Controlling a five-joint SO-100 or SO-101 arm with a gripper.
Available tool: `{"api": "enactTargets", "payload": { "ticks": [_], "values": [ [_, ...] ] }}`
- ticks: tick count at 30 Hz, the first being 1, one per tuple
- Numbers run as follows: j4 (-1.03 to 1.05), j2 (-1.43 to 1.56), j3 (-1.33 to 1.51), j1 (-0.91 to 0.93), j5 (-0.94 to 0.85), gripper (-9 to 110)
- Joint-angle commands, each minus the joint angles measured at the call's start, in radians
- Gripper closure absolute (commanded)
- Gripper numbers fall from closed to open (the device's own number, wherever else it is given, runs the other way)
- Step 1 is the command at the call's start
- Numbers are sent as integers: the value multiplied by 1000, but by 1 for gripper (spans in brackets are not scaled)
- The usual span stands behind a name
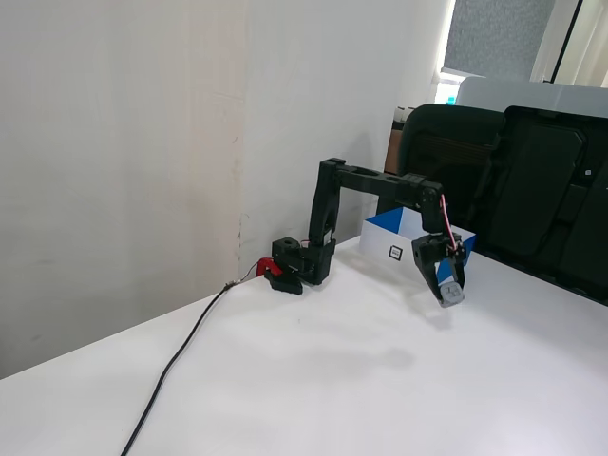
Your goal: Grasp the gray block and put it in the box.
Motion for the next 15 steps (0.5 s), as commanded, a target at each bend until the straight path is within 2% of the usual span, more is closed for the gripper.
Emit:
{"api": "enactTargets", "payload": {
  "ticks": [1,7,15],
  "values": [
    [17,192,9,104,97,101],
    [57,287,41,259,196,101],
    [-12,472,204,459,305,101]
  ]
}}
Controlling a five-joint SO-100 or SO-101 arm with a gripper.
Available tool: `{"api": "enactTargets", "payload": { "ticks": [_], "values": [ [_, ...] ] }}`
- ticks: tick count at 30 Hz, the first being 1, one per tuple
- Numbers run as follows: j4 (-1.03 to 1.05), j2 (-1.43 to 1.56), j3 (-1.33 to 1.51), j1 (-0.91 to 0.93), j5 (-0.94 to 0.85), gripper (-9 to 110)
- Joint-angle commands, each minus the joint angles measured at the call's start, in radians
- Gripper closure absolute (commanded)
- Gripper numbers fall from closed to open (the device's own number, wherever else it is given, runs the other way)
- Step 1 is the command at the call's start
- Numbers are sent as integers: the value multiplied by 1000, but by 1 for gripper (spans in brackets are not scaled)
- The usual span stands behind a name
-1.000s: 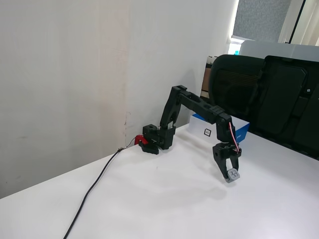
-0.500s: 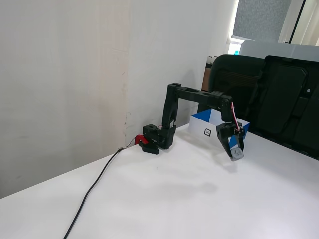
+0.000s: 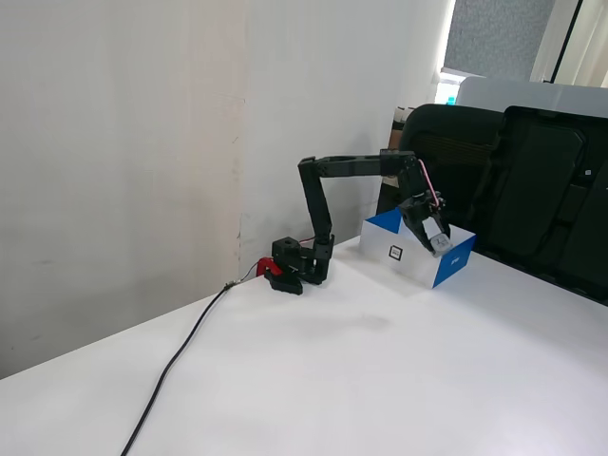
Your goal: Grasp the gray block and put it in the box.
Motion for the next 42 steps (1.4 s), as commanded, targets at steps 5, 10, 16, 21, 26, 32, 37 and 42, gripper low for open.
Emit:
{"api": "enactTargets", "payload": {
  "ticks": [5,10,16,21,26,32,37,42],
  "values": [
    [-100,216,87,161,112,101],
    [-120,245,127,273,147,101],
    [-101,236,117,442,187,101],
    [-52,193,40,558,212,101],
    [-17,144,-71,632,233,101],
    [25,2,-262,683,279,101],
    [35,-127,-357,704,299,101],
    [71,-285,-494,726,314,101]
  ]
}}
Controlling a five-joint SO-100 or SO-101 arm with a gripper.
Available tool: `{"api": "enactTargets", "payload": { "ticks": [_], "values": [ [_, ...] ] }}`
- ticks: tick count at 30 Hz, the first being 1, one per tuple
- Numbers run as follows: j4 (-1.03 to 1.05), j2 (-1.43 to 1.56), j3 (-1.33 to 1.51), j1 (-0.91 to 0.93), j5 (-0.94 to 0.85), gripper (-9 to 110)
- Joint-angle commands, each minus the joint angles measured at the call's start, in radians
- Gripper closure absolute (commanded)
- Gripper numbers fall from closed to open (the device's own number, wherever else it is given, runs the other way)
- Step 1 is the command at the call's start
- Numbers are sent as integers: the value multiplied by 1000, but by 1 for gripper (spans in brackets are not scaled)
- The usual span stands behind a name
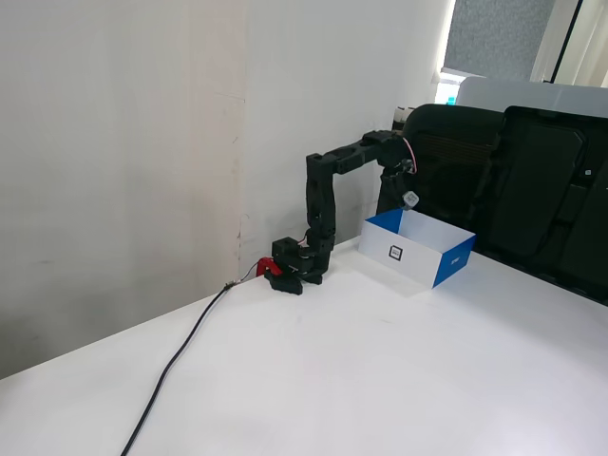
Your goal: Grasp the gray block and put it in the box.
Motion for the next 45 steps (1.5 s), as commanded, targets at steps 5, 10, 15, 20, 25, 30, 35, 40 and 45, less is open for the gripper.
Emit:
{"api": "enactTargets", "payload": {
  "ticks": [5,10,15,20,25,30,35,40,45],
  "values": [
    [71,-199,-347,31,14,101],
    [153,-394,-601,40,14,100],
    [273,-571,-865,41,20,87],
    [341,-617,-971,23,54,78],
    [399,-623,-1032,11,48,79],
    [443,-612,-1108,-17,44,97],
    [457,-561,-1069,-78,55,101],
    [457,-522,-1052,-150,69,101],
    [457,-449,-959,-207,77,101]
  ]
}}
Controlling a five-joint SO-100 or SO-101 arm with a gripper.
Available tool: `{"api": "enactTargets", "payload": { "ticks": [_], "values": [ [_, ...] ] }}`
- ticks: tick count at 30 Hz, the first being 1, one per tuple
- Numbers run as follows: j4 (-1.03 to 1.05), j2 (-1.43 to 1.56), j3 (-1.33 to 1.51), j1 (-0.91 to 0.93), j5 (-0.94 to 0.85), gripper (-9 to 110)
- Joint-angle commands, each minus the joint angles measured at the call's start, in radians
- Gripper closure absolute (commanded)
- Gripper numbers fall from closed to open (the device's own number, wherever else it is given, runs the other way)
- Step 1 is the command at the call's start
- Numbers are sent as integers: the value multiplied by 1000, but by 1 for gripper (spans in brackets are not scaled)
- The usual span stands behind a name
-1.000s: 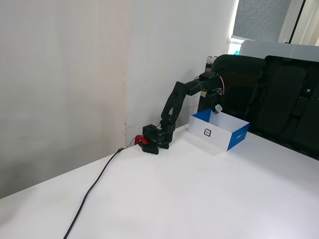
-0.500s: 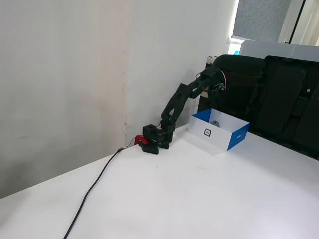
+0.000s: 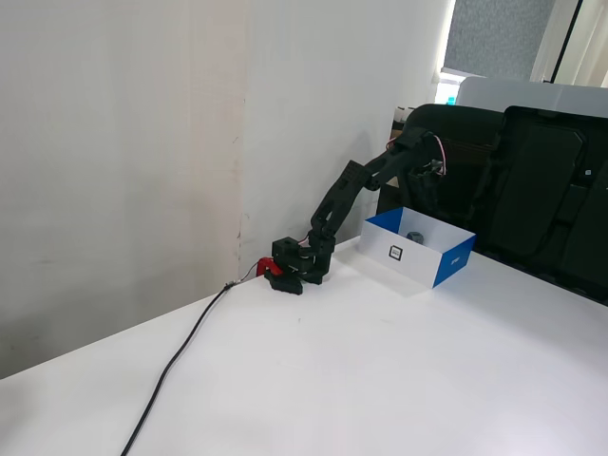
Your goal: Grasp the gray block and put it in the box.
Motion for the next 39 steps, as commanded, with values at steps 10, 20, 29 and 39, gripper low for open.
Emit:
{"api": "enactTargets", "payload": {
  "ticks": [10,20,29,39],
  "values": [
    [41,305,210,-190,26,101],
    [-32,540,526,-377,8,101],
    [-170,798,956,-512,-58,101],
    [-350,1062,1402,-699,-175,101]
  ]
}}
